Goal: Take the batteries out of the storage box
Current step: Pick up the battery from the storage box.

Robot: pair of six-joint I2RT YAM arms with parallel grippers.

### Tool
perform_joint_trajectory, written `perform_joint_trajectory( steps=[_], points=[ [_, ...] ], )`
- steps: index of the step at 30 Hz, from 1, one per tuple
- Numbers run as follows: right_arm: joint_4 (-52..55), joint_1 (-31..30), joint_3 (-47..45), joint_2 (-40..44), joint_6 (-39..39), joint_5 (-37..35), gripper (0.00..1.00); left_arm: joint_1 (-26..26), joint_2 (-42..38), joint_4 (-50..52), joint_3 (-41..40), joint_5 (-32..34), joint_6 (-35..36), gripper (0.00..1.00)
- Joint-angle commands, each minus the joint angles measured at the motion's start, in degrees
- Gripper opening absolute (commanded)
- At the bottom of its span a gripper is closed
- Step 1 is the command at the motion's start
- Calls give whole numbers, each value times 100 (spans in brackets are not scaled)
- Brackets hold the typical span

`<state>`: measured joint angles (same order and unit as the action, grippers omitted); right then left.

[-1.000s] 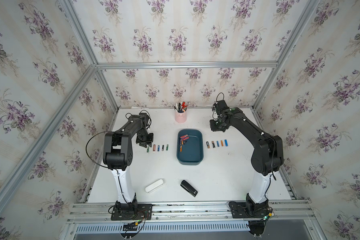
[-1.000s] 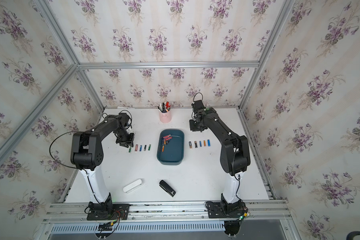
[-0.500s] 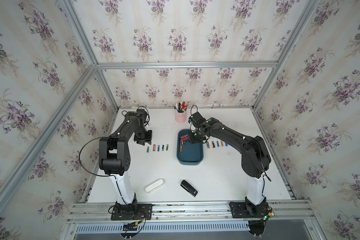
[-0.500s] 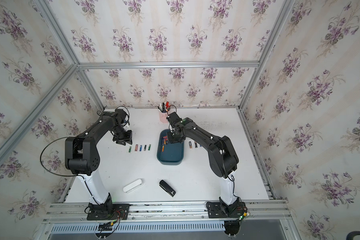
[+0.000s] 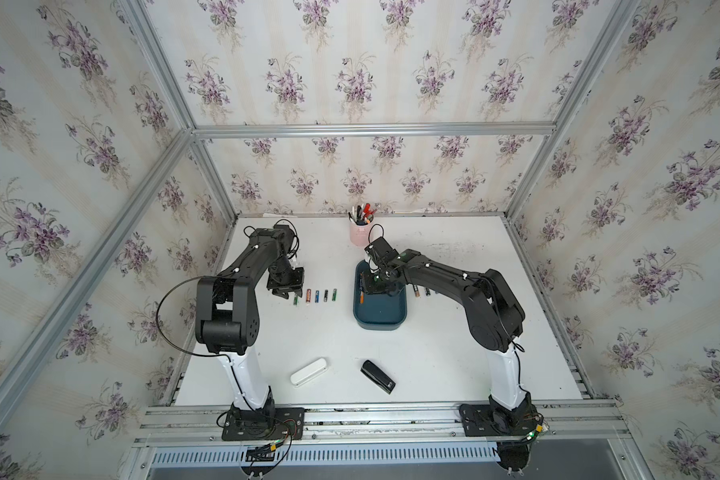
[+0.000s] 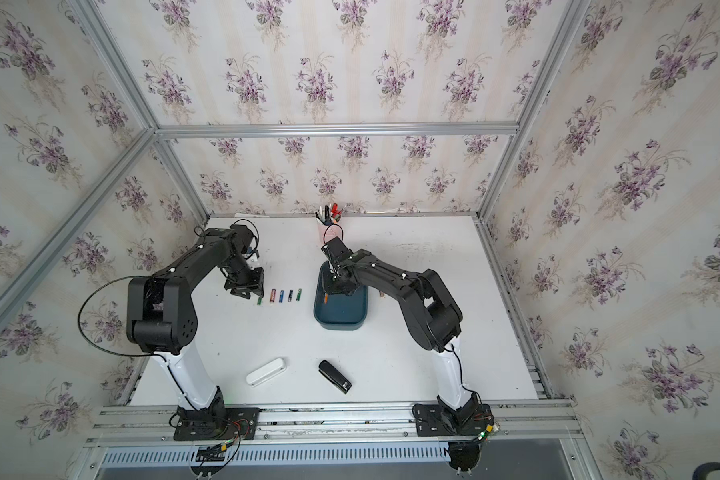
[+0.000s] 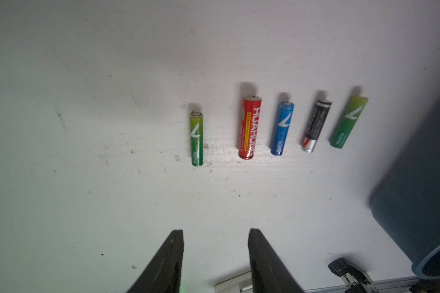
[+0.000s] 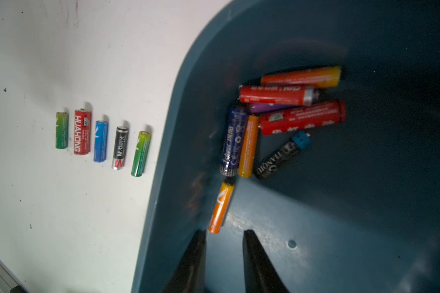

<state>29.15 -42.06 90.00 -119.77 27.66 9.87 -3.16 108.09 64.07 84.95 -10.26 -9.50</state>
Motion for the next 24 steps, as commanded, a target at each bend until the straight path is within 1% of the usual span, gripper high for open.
perform_joint_trajectory(
  steps=[1, 11, 15, 24],
  points=[
    [-172, -62, 44, -123, 142, -40, 31, -1, -65, 2, 0, 24, -8, 47],
    [-71, -196, 141, -451, 80, -283, 30, -14, -85, -100, -46, -46, -43, 47],
    [187, -277, 268, -637, -71, -568, 30, -42, -88, -140, -66, -64, -59, 47],
    [993, -337, 431, -816, -409, -1593, 30, -115, -82, -141, -43, -33, -68, 47]
  ],
)
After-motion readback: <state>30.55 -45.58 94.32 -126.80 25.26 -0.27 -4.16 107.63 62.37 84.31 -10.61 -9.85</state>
